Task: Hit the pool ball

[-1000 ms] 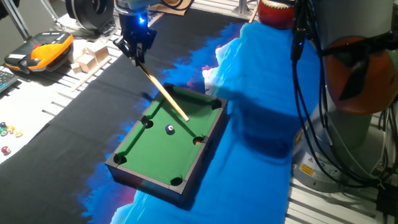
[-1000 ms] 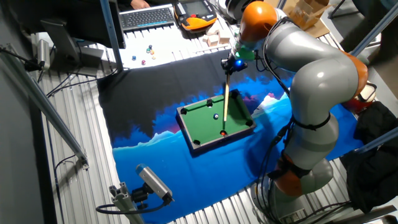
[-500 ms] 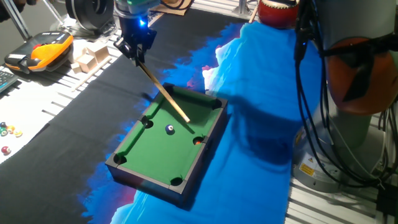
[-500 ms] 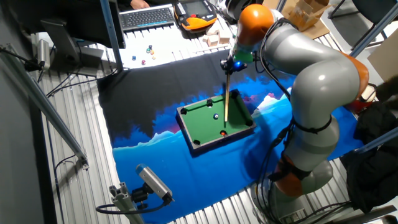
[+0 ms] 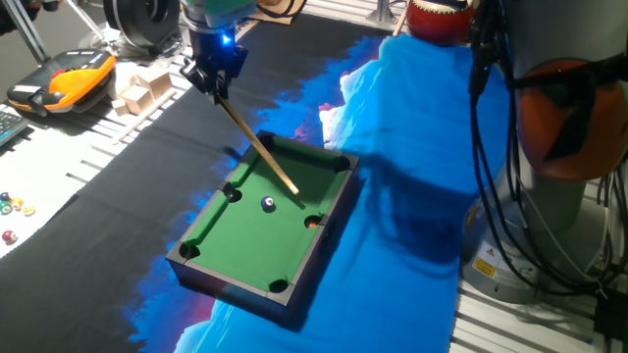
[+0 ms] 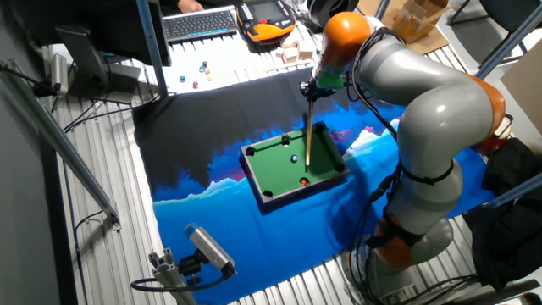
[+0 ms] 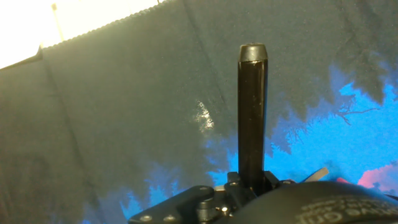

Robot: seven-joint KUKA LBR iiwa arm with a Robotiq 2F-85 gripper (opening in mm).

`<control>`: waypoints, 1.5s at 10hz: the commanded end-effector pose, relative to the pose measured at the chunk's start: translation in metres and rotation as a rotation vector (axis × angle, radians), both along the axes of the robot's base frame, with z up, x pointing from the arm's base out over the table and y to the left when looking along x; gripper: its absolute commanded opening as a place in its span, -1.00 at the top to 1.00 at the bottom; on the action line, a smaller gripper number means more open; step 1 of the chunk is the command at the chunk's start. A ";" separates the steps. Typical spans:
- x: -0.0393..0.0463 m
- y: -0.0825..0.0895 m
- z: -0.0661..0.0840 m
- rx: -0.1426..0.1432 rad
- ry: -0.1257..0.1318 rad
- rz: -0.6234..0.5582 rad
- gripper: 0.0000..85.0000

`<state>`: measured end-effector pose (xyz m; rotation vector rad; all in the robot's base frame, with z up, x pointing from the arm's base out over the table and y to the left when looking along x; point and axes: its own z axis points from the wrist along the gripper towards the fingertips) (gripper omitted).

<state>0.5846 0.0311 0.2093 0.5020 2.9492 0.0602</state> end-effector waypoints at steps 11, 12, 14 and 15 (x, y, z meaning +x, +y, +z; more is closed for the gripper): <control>0.0475 -0.026 0.026 0.022 0.007 0.001 1.00; 0.0497 -0.025 0.025 0.027 -0.006 -0.025 1.00; 0.0510 -0.025 0.024 0.034 -0.021 -0.077 1.00; 0.0509 -0.025 0.025 0.031 -0.033 -0.087 1.00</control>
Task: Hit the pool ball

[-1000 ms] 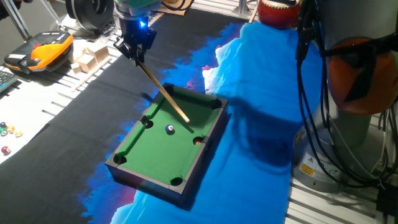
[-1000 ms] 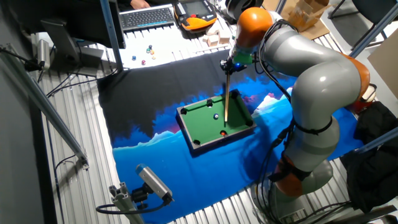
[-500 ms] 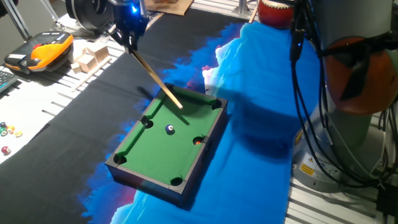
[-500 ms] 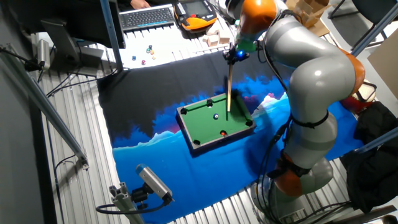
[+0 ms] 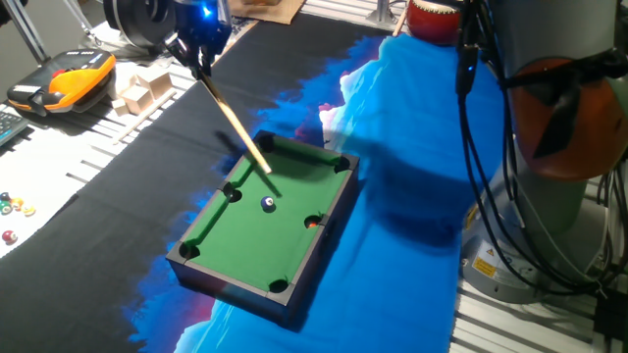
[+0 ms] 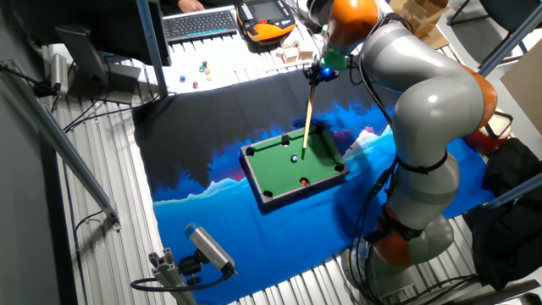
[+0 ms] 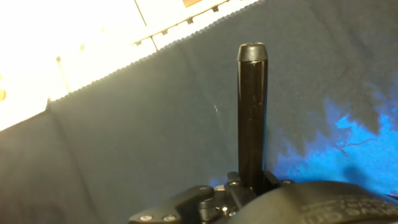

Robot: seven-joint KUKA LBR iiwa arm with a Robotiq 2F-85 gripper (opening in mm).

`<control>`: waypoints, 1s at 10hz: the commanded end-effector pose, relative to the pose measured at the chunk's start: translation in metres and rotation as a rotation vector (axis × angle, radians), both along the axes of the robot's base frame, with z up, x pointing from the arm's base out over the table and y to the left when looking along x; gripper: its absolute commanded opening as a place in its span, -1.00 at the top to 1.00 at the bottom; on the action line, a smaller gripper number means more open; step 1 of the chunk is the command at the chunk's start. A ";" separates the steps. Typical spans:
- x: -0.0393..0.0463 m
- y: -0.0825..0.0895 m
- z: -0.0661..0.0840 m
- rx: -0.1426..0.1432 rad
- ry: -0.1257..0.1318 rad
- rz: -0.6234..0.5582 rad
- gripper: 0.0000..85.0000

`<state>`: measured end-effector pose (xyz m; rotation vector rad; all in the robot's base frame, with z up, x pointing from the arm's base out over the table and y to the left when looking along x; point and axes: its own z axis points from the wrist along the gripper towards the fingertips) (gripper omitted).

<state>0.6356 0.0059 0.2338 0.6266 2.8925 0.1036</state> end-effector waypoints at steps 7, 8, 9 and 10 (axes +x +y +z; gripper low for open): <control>-0.0059 0.013 -0.007 -0.040 -0.067 -0.032 1.00; -0.0071 0.015 -0.009 -0.044 -0.073 -0.034 1.00; -0.0083 0.017 -0.010 -0.045 -0.076 -0.034 1.00; -0.0099 0.019 -0.012 -0.047 -0.077 -0.037 1.00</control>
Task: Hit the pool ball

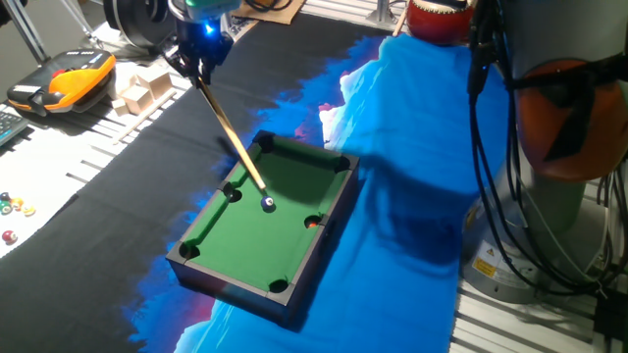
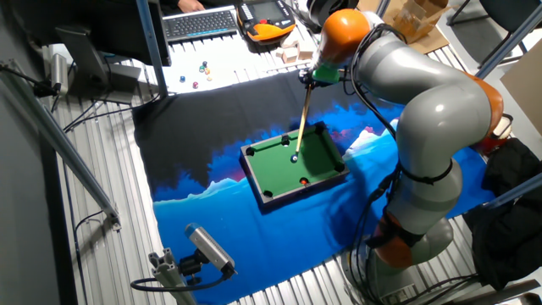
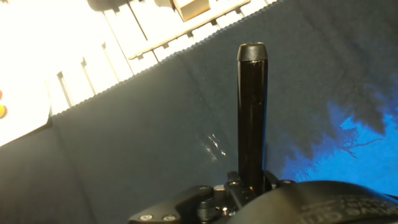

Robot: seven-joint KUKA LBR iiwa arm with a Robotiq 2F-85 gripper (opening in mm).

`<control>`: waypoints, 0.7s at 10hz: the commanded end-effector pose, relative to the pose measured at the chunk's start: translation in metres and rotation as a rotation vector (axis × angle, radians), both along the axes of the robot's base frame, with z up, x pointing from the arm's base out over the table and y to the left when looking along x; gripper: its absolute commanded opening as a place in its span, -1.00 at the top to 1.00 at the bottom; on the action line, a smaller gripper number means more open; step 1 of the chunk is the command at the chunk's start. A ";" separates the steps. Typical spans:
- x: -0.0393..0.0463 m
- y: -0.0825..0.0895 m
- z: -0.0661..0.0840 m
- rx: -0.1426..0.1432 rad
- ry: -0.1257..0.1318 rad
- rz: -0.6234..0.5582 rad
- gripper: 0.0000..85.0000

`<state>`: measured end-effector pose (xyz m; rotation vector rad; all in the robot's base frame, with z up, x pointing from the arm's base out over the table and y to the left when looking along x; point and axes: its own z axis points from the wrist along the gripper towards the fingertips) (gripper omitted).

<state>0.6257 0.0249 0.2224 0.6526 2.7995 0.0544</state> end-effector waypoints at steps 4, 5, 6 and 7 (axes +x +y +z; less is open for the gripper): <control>-0.0056 0.008 -0.005 -0.002 -0.008 -0.006 1.00; -0.0064 0.008 -0.006 0.000 -0.007 0.002 1.00; -0.0088 0.010 -0.007 0.014 0.016 0.026 1.00; -0.0138 0.016 -0.011 0.042 0.025 0.035 1.00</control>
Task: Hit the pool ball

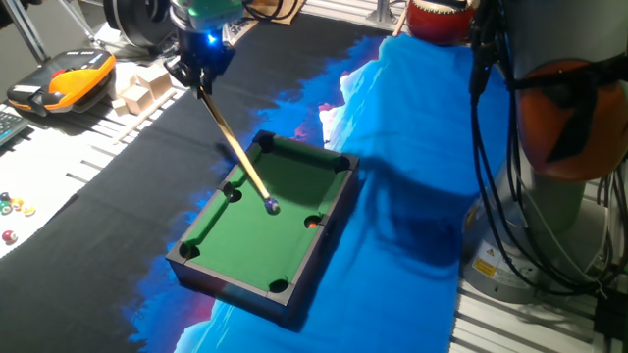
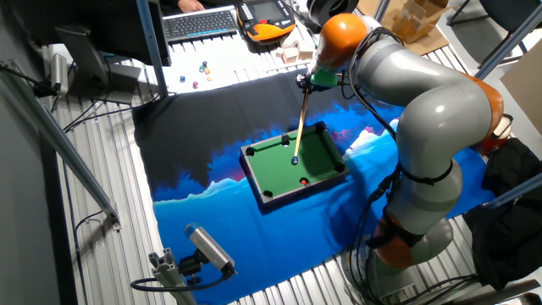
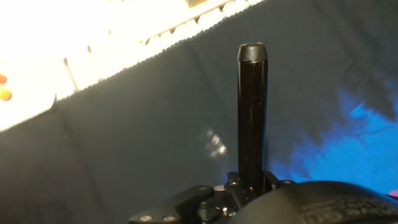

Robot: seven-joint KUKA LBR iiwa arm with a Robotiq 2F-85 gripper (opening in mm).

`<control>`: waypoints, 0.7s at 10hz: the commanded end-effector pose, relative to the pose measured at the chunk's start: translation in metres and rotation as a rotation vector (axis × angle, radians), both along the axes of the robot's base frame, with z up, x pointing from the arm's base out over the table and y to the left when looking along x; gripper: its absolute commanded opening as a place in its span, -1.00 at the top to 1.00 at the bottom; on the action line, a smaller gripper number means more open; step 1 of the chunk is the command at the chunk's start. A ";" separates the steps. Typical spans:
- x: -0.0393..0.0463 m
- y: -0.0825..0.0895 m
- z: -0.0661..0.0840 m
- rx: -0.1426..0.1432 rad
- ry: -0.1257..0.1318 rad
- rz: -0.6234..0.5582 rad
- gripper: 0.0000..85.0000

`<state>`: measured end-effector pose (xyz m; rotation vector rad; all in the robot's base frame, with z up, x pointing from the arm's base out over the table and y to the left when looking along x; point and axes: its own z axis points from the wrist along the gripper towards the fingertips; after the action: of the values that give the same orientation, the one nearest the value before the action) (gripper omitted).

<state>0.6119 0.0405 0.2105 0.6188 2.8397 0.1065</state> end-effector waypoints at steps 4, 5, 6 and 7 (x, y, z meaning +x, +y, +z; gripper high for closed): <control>-0.0137 0.009 -0.006 0.001 0.045 0.057 1.00; -0.0127 0.008 -0.005 -0.001 0.045 0.060 1.00; -0.0127 0.008 -0.005 -0.004 0.042 0.060 1.00; -0.0139 0.009 -0.005 -0.005 0.042 0.059 1.00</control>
<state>0.5977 0.0500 0.2051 0.5419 2.8989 0.0964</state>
